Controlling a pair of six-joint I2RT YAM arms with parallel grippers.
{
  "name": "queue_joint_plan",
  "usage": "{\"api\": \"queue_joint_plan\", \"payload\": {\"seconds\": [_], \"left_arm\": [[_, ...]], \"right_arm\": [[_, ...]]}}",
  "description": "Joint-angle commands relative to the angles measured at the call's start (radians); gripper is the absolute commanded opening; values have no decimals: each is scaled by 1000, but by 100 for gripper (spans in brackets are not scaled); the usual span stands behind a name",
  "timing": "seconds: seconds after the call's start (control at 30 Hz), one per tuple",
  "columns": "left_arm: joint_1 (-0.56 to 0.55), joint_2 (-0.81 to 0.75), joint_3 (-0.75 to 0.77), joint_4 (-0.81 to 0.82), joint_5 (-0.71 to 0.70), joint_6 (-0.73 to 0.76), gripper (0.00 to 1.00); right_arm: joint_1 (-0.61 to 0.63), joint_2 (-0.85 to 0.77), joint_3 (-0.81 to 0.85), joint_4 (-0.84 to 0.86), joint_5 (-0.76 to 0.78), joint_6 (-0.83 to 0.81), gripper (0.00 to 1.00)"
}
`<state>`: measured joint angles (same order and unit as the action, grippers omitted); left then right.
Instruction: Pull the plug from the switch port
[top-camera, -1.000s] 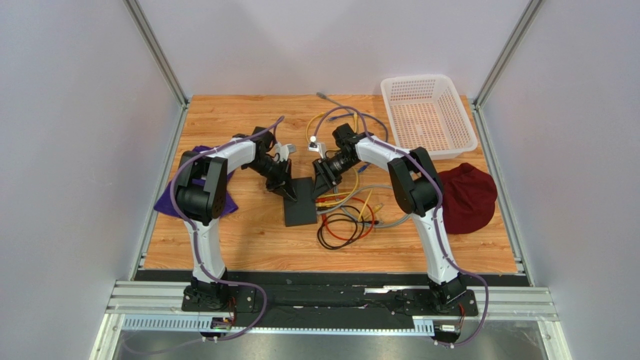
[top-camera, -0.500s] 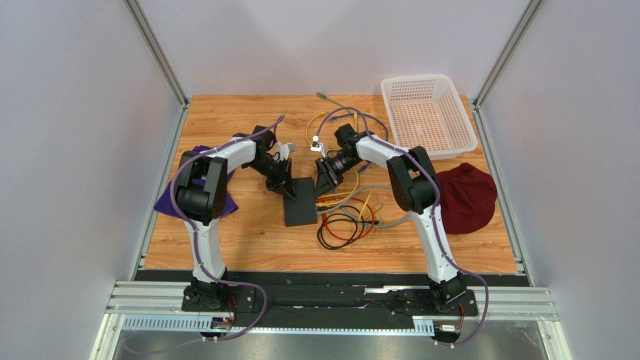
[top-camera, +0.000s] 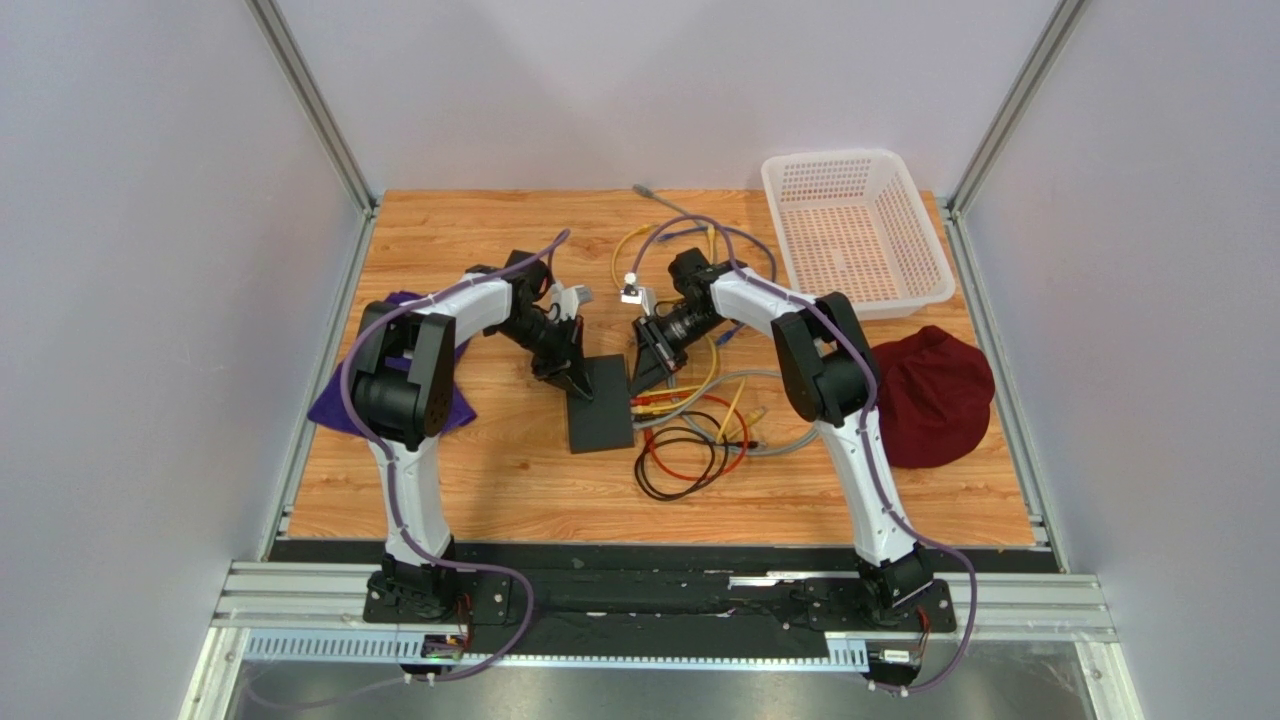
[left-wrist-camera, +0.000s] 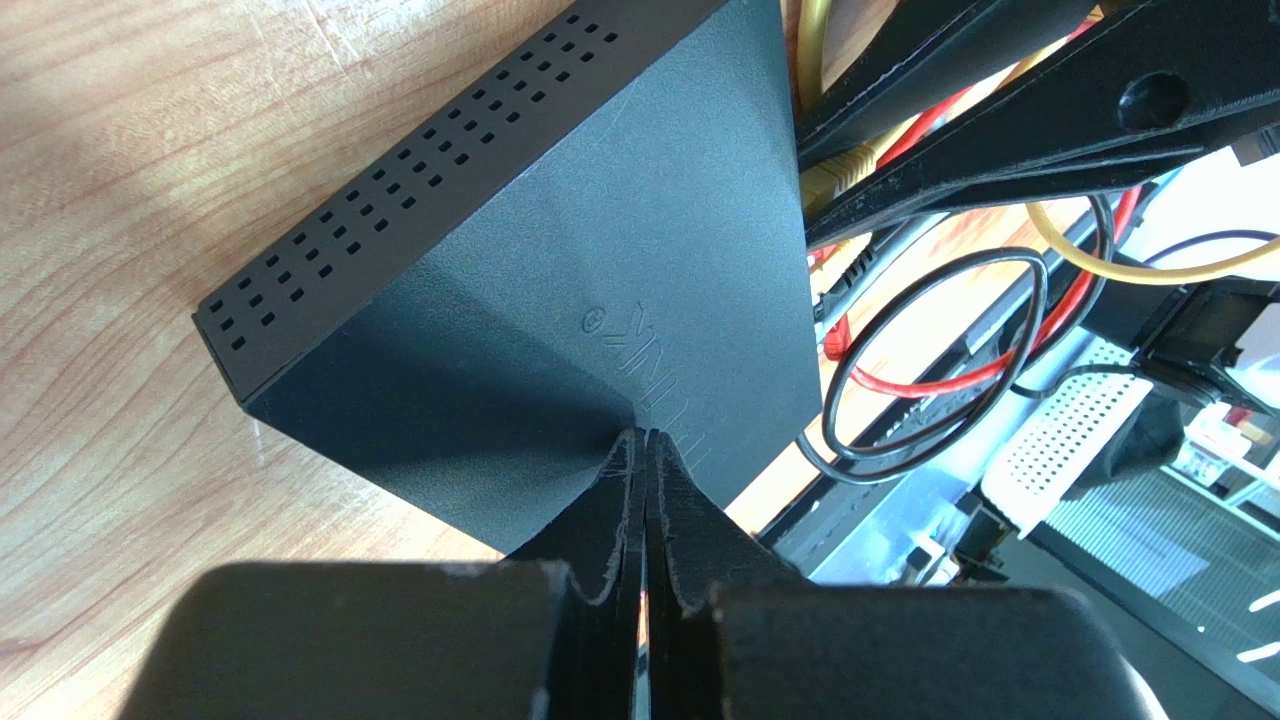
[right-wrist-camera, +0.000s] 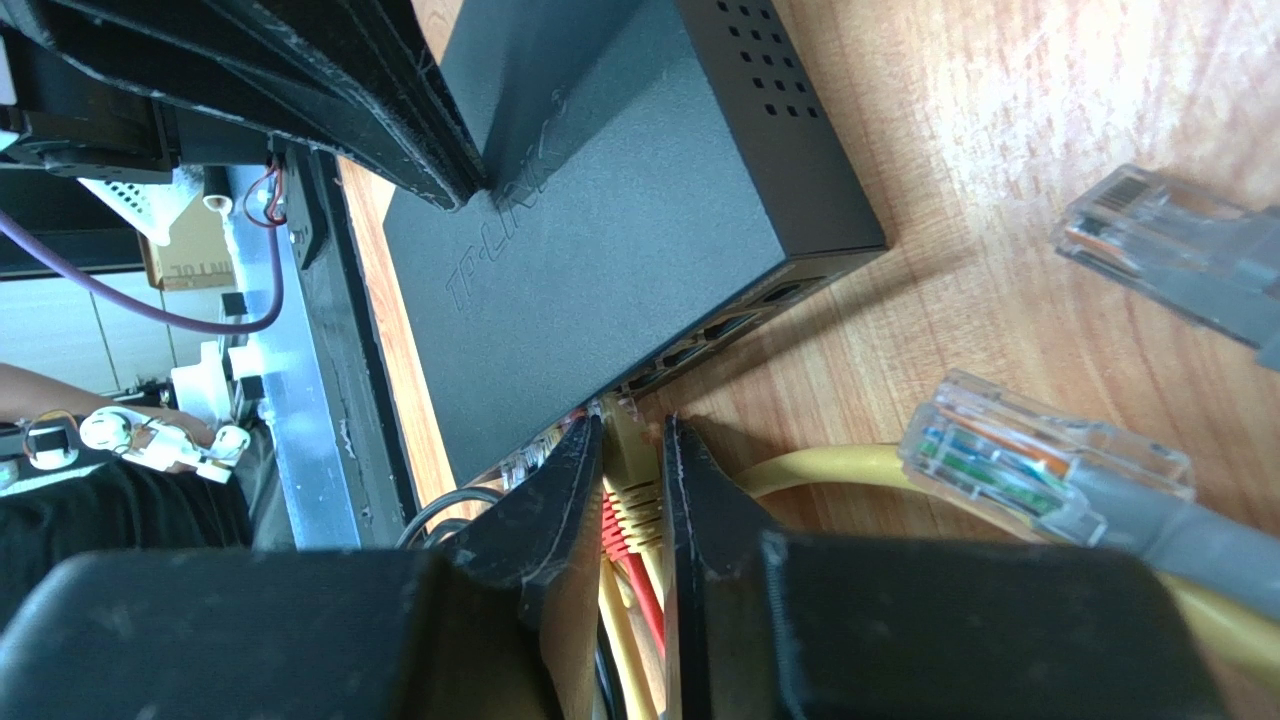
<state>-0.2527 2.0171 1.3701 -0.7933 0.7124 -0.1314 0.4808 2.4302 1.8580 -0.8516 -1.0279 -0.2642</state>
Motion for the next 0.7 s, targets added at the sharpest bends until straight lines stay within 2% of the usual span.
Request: {"api": "queue_joint_plan", "payload": {"seconds": [0.0,0.17,0.5,0.67], "left_arm": [[6,15,27,11,-31,26,0],[6,25,47,0,-47,45,0],[6,19,84,-32,-83,111,0],[6,20,98,-50,-116,130,0]], "right_arm": [[8,62,32,-84,236,-67,8],[10,56,47,-106,301,-78,5],[10,23,66,-145,318,-90,2],[16,36,96,-224,367,-150,1]]}}
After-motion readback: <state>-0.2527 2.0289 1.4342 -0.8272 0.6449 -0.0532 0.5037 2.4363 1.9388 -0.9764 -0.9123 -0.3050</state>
